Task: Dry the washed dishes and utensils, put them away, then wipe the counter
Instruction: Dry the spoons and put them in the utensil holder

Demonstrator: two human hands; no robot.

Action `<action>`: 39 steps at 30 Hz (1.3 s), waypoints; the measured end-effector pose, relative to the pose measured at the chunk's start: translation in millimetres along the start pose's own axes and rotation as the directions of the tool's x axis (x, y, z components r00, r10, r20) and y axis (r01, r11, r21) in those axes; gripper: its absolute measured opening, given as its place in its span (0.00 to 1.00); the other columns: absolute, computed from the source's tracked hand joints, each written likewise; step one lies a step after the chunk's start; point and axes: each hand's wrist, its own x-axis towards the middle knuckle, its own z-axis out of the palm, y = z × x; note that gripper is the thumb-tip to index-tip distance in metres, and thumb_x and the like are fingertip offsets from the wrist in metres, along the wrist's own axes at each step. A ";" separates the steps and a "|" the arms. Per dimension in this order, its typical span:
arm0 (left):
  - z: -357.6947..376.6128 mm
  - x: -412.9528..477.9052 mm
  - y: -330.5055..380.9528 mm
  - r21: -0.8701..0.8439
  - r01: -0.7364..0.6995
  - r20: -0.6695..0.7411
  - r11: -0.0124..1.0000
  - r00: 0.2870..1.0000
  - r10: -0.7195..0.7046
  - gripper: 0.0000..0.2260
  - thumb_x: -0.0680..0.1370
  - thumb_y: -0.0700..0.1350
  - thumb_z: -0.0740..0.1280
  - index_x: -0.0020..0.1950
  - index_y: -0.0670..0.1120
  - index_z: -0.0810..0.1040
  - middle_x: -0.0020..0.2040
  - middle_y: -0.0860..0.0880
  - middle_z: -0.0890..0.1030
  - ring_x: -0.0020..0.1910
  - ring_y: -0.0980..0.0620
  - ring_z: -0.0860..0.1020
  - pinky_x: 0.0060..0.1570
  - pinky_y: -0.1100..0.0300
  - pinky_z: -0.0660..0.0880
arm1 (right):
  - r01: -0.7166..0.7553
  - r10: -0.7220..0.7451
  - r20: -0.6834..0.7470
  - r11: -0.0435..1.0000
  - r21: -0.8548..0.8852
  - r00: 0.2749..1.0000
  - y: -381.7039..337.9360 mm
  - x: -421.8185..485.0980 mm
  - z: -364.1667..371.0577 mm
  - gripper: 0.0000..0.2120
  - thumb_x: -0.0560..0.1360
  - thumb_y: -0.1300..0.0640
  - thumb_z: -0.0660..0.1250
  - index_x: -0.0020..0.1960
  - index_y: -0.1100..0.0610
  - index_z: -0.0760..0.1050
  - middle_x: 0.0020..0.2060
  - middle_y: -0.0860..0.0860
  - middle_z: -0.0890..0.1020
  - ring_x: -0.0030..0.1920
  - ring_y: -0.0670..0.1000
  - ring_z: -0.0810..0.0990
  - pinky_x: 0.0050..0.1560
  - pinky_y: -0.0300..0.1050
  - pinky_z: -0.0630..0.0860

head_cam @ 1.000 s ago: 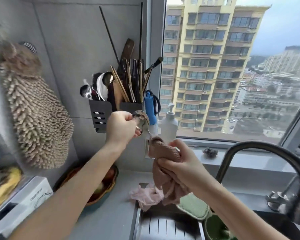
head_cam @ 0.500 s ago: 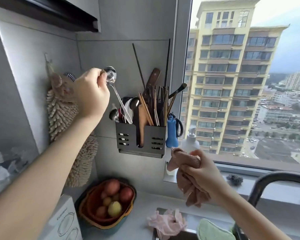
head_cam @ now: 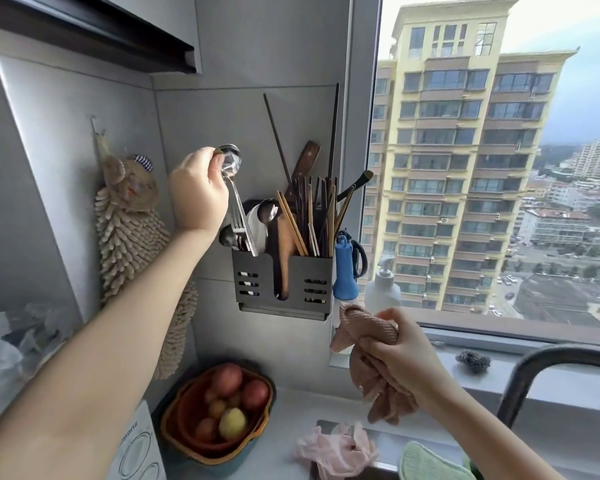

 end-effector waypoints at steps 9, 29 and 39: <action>3.3 9.7 5.3 0.014 0.095 0.098 0.995 0.991 -0.096 0.11 0.77 0.43 0.60 0.42 0.37 0.78 0.37 0.39 0.82 0.38 0.39 0.78 0.39 0.52 0.67 | -0.037 0.037 -0.012 0.999 0.033 0.999 -3.4 6.0 0.6 0.11 0.71 0.64 0.71 0.50 0.57 0.72 0.41 0.54 0.80 0.43 0.53 0.80 0.42 0.45 0.76; 10.3 -17.8 27.4 0.467 0.150 0.601 0.871 0.669 -0.437 0.25 0.69 0.45 0.72 0.66 0.52 0.74 0.61 0.38 0.72 0.60 0.37 0.70 0.61 0.53 0.67 | -0.068 0.074 -0.038 0.989 0.131 0.997 11.2 -20.4 -23.9 0.12 0.70 0.63 0.72 0.49 0.55 0.72 0.44 0.57 0.81 0.45 0.55 0.81 0.48 0.52 0.79; -38.9 -121.8 209.9 -0.172 0.117 0.731 0.978 0.681 0.047 0.18 0.72 0.45 0.72 0.61 0.47 0.78 0.52 0.43 0.76 0.55 0.41 0.73 0.56 0.53 0.66 | 0.085 -0.054 0.112 0.952 -0.295 0.992 65.7 -112.1 -129.2 0.35 0.75 0.53 0.68 0.71 0.33 0.51 0.55 0.49 0.80 0.48 0.48 0.81 0.55 0.47 0.77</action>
